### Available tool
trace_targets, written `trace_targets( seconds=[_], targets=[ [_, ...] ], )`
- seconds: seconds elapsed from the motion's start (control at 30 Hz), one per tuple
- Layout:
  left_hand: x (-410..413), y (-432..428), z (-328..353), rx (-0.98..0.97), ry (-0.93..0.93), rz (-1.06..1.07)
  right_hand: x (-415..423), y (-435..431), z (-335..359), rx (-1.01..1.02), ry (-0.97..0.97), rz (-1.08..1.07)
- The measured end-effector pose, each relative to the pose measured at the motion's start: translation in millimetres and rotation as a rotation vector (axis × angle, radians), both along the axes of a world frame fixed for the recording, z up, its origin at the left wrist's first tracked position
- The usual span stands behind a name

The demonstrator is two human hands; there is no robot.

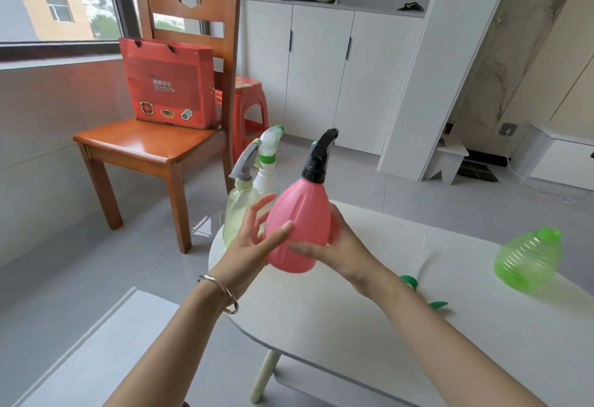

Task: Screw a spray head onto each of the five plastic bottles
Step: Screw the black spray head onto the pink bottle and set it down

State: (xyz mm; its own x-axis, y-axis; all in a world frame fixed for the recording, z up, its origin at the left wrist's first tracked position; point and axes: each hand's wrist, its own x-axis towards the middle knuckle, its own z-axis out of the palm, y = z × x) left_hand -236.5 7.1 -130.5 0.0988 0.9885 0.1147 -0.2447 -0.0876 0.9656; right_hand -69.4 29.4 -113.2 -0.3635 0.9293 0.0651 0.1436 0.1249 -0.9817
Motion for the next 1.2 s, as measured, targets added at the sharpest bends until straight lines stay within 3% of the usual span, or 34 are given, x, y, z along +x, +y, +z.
trace_targets(
  seconds=[0.13, 0.23, 0.3, 0.47, 0.57, 0.9, 1.2],
  targets=[
    [-18.2, 4.9, -2.0, 0.044, 0.154, 0.087, -12.0, 4.1, -11.4, 0.038, 0.011, -0.025],
    [-34.4, 15.3, -8.3, 0.197, 0.295, 0.536, -16.3, 12.2, -22.0, 0.062, -0.013, -0.058],
    [-47.2, 24.9, -16.2, 0.229, 0.369, 0.682, -17.1, 20.0, -30.0, 0.065, -0.054, -0.062],
    [-61.9, 44.2, -49.3, -0.025, 0.43, 0.507, -19.3, 39.4, -57.7, 0.038, -0.173, -0.08],
    [-64.4, 48.1, -61.4, -0.071, 0.442, 0.402, -19.5, 49.1, -70.9, 0.014, -0.183, -0.089],
    [-59.7, 56.1, -60.3, -0.057, 0.439, 0.377, -22.3, 65.1, -83.3, -0.022, -0.245, -0.022],
    [-55.4, 57.5, -62.5, -0.013, 0.503, 0.391, -32.9, 65.9, -85.9, 0.074, -0.311, -0.183]
  ],
)
